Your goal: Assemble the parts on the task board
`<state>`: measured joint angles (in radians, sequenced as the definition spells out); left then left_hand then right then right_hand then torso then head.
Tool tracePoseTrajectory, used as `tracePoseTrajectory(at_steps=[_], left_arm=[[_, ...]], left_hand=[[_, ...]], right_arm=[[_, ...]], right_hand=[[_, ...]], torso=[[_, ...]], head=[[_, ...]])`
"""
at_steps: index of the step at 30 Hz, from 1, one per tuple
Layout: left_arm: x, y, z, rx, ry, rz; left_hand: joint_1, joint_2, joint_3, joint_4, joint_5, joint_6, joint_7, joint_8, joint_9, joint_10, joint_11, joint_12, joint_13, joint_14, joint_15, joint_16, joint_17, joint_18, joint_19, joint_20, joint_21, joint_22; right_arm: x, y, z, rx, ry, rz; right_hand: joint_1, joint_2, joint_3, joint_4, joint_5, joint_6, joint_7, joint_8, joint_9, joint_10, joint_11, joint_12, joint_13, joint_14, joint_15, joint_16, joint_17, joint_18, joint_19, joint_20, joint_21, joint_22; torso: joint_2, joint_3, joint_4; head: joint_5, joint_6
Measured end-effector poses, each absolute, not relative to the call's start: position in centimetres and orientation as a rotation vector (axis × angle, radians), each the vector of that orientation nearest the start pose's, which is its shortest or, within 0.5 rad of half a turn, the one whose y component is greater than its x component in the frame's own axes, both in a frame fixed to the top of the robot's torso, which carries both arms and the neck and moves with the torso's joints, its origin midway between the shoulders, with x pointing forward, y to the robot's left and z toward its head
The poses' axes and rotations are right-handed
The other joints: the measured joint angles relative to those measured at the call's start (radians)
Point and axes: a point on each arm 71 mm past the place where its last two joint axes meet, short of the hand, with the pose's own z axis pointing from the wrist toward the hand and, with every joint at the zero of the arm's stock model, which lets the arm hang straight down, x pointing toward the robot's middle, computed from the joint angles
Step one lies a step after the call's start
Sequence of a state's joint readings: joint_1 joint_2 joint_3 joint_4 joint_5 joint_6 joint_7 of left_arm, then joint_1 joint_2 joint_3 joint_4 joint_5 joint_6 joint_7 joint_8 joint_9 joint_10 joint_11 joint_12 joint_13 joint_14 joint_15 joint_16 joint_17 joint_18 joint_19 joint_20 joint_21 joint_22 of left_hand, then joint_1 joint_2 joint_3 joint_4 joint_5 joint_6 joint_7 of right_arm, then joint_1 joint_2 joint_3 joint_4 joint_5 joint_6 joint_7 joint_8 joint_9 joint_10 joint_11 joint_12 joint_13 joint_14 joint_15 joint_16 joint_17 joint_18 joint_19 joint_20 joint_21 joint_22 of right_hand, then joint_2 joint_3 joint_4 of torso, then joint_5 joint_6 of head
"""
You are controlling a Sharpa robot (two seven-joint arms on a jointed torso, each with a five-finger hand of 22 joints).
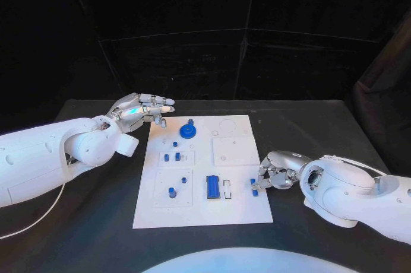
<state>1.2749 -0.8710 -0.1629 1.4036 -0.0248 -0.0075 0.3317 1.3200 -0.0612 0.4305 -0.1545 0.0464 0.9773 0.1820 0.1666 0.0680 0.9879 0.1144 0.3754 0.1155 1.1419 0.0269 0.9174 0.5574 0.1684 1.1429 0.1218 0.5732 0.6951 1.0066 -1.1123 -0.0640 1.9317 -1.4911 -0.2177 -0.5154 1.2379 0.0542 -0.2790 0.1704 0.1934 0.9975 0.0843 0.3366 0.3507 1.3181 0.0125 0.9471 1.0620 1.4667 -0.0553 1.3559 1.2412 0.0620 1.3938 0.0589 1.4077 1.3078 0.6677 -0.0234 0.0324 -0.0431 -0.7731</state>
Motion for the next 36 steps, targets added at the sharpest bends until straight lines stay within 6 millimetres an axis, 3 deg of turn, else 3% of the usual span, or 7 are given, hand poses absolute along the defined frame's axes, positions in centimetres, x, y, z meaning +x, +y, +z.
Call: tracePoseTrajectory(at_steps=[21,25,28,29,30,31,36], left_arm=[[50.0,24.7,-19.5,-1.048,1.642,-1.595],[50.0,24.7,-19.5,-1.048,1.642,-1.595],[50.0,24.7,-19.5,-1.048,1.642,-1.595],[50.0,24.7,-19.5,-1.048,1.642,-1.595],[50.0,24.7,-19.5,-1.048,1.642,-1.595],[50.0,24.7,-19.5,-1.048,1.642,-1.595],[50.0,24.7,-19.5,-1.048,1.642,-1.594]], left_hand=[[0.0,0.0,-0.003,0.003,0.0,0.0,0.0,0.005,0.0,0.0,0.0,0.004,0.0,0.0,0.0,0.0,-0.002,0.0,0.0,0.0,-0.004,0.0],[0.0,0.0,-0.003,0.003,0.0,0.0,0.0,0.005,0.0,0.0,0.0,0.004,0.0,0.0,0.0,0.0,-0.002,0.0,0.0,0.0,-0.004,0.0],[0.0,0.0,-0.003,0.003,0.0,0.0,0.0,0.005,0.0,0.0,0.0,0.004,0.0,0.0,0.0,0.0,-0.002,0.0,0.0,0.0,-0.004,0.0],[0.0,0.0,-0.003,0.003,0.0,0.0,0.0,0.005,0.0,0.0,0.0,0.004,0.0,0.0,0.0,0.0,-0.002,0.0,0.0,0.0,-0.004,0.0],[0.0,0.0,-0.003,0.003,0.0,0.0,0.0,0.005,0.0,0.0,0.0,0.004,0.0,0.0,0.0,0.0,-0.002,0.0,0.0,0.0,-0.004,0.0],[0.0,0.0,-0.003,0.003,0.0,0.0,0.0,0.005,0.0,0.0,0.0,0.004,0.0,0.0,0.0,0.0,-0.002,0.0,0.0,0.0,-0.004,0.0],[0.0,0.0,-0.003,0.003,0.0,0.0,0.0,0.005,0.0,0.0,0.0,0.004,0.0,0.0,0.0,0.0,-0.002,0.0,0.0,0.0,-0.004,0.0]], right_arm=[[36.7,-20.6,-25.4,-0.084,2.049,0.367],[36.9,-20.1,-25.4,-0.109,2.041,0.367],[37.0,-19.6,-25.4,-0.144,2.029,0.364],[37.1,-19.4,-25.4,-0.164,2.023,0.358],[37.1,-19.2,-25.4,-0.181,2.016,0.355],[37.2,-19.0,-25.4,-0.199,2.01,0.351],[37.3,-18.0,-25.3,-0.295,1.977,0.33]], right_hand=[[0.001,0.0,-0.01,-0.004,-0.01,0.013,-0.005,0.006,0.017,0.0,0.0,-0.004,0.002,0.0,0.0,0.0,0.003,0.0,0.0,0.0,0.0,0.0],[0.048,0.001,-0.004,-0.033,-0.014,0.019,-0.006,0.002,0.026,-0.004,-0.004,-0.015,-0.002,0.0,0.0,-0.001,0.0,0.0,-0.002,-0.002,-0.006,0.0],[0.095,0.002,0.008,-0.067,-0.048,0.016,-0.001,-0.001,0.033,-0.007,-0.007,-0.028,-0.009,0.0,0.0,-0.007,-0.005,0.0,-0.004,-0.004,-0.012,0.0],[0.112,0.003,0.013,-0.08,-0.065,0.012,0.001,-0.001,0.067,-0.007,-0.007,-0.034,-0.013,0.0,0.0,-0.011,-0.008,0.0,-0.004,-0.004,-0.012,0.0],[0.123,0.003,0.017,-0.089,-0.075,0.011,0.001,-0.001,0.077,-0.011,-0.004,-0.039,-0.016,0.0,0.0,-0.013,-0.009,0.0,-0.005,-0.004,-0.012,0.0],[0.137,0.001,0.021,-0.101,-0.084,0.0,0.004,-0.001,0.134,-0.018,-0.004,-0.045,-0.02,0.0,0.0,-0.015,-0.011,0.0,-0.011,-0.003,-0.019,0.0],[0.173,0.003,0.039,-0.136,-0.114,-0.002,0.006,-0.024,0.178,-0.025,-0.004,-0.061,-0.031,0.0,0.0,-0.015,-0.01,0.0,-0.013,-0.002,-0.023,-0.002]], torso=[[0.001,0.0003,-0.0009],[0.001,0.0003,-0.0011],[0.001,0.0003,-0.001],[0.0,0.0003,-0.0008],[0.0,0.0003,-0.0003],[0.0,0.0003,0.0001],[-0.001,-0.0003,0.0009]], head=[[0.004,-0.009],[0.003,-0.01],[0.001,-0.011],[0.001,-0.011],[0.001,-0.012],[0.001,-0.012],[0.001,-0.013]])
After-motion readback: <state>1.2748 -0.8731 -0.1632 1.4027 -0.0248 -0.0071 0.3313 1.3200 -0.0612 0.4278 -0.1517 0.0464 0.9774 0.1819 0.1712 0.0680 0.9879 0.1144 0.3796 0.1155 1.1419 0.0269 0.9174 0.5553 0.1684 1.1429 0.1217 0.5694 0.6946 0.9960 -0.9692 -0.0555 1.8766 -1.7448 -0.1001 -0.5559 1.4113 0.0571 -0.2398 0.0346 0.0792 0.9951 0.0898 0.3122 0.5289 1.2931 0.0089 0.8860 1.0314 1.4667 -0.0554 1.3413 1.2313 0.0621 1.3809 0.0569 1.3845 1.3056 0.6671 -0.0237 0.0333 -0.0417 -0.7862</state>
